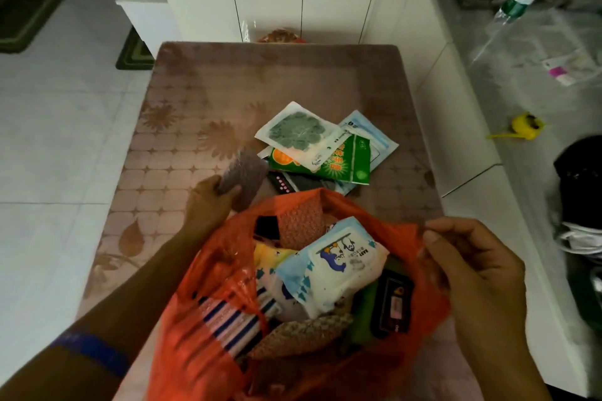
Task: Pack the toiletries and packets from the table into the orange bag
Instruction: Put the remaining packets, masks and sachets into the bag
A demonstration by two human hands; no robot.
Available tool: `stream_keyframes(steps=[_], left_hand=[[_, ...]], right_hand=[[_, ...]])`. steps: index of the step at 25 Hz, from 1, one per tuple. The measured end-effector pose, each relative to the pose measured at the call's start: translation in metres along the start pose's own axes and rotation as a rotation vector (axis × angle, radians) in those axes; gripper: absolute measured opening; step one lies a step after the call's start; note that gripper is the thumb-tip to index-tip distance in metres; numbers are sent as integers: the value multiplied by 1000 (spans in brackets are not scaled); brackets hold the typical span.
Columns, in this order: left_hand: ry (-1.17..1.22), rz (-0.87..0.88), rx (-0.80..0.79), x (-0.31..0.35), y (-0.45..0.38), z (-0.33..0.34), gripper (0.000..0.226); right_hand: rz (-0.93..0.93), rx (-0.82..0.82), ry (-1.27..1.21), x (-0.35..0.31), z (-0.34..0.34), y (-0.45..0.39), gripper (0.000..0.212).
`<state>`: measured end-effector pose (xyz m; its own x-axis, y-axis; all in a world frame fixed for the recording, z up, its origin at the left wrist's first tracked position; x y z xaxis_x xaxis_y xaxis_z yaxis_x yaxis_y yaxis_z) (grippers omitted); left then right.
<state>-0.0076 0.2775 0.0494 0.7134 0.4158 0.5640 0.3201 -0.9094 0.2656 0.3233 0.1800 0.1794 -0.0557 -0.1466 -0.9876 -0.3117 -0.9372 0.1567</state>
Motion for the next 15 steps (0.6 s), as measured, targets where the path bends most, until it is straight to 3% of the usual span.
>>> stream_keyframes(steps=[2, 5, 6, 8, 11, 15], left_hand=[[125, 100, 11, 23, 36, -35, 15], [-20, 396, -251, 55, 98, -60, 10], [-90, 440, -246, 58, 114, -58, 13], [-282, 511, 0, 61, 130, -47, 22], [-531, 689, 145, 59, 132, -27, 33], [-612, 743, -160, 44, 114, -14, 14]], right_hand=[[-39, 3, -9, -14, -3, 2, 19], [-89, 6, -65, -36, -3, 6, 18], [-97, -6, -83, -41, -2, 8, 19], [-99, -20, -98, -46, 1, 13, 20], [-87, -26, -95, -47, 3, 18, 21], [-63, -39, -44, -40, 1, 18, 19]])
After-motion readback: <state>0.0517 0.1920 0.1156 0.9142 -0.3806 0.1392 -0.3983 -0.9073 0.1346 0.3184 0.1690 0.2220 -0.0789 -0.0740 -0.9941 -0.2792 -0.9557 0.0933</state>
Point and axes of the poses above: each hand's wrist, its own y-axis away from the middle knuckle, its own z-axis out of the palm, x = y × z, the point moved 2 cm from there along -y, towards the middle knuckle, and after that the axes turned 12 degrees about -y, right-handed, at the moved point
